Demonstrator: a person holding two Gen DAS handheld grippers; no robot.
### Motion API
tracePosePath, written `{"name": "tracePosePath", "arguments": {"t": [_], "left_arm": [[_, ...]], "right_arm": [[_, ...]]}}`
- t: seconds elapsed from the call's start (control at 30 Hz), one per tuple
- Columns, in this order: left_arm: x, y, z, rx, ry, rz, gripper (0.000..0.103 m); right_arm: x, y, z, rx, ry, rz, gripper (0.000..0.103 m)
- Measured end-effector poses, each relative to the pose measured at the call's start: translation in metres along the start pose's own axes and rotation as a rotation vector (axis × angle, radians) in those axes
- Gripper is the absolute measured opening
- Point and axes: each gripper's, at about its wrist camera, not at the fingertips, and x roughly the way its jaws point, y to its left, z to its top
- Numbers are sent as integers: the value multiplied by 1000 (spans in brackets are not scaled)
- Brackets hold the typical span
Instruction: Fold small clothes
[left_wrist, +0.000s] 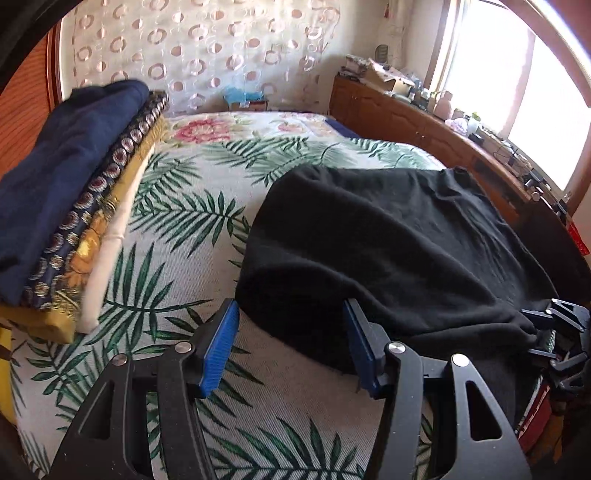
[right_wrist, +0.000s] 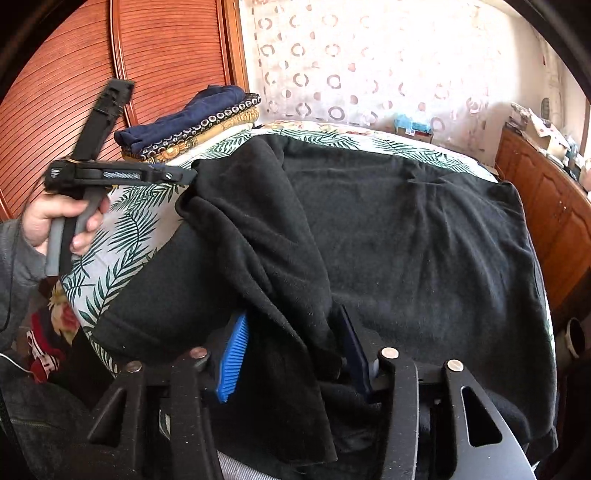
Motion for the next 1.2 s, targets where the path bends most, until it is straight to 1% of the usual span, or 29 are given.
{"name": "tracePosePath", "arguments": {"t": [0.07, 0.1, 0.13, 0.17, 0.2, 0.23, 0.27, 0.3, 0.33, 0.37, 0.43, 0.53, 0.67, 0.8, 0.93, 1.03, 1.13, 1.2], "left_arm": [[11, 3, 3, -10, 13, 2, 59], [11, 3, 3, -2, -2, 8, 59], [14, 1, 5, 12, 2, 16, 59], [14, 0, 6, 16, 4, 21, 58], [14, -1, 7, 18, 4, 17, 58], [14, 0, 7, 20, 0, 10, 51], [13, -1, 8, 26, -2, 2, 34], [13, -1, 8, 29, 0, 2, 27], [10, -2, 10, 31, -5, 7, 14], [5, -4, 12, 31, -20, 4, 11], [-7, -8, 17, 34, -62, -9, 10], [-31, -19, 32, 50, -124, -8, 9], [-66, -40, 64, 76, -217, -39, 9], [-86, -72, 101, 123, -281, -62, 9], [-88, -105, 127, 173, -305, -97, 9], [-77, -140, 143, 218, -311, -126, 9], [-58, -165, 152, 243, -286, -149, 10], [-40, -180, 154, 256, -245, -160, 18]], "right_arm": [[-4, -3, 0, -7, -8, 0, 39], [-6, -2, -1, -12, -13, 4, 33], [-5, -1, 0, -16, -14, 8, 23], [-4, 1, 1, -25, -14, 10, 19], [-5, 4, -2, -33, -17, 5, 17], [-5, 4, -3, -36, -19, 4, 13], [-5, 3, -3, -35, -22, 12, 12], [-8, 6, -4, -33, -31, 15, 11], [-10, 6, -5, -28, -45, 16, 11], [-13, 6, -5, -25, -58, 24, 10], [-23, 6, -6, -14, -101, 29, 10], [-37, 6, -5, 0, -156, 29, 10], [-61, 5, -6, 20, -230, 16, 9], [-90, 1, -10, 45, -286, 8, 9], [-124, -8, -20, 58, -329, -28, 9], [-144, -15, -28, 66, -343, -70, 9], [-155, -28, -39, 92, -325, -114, 9], [-155, -38, -48, 119, -292, -150, 9]]}}
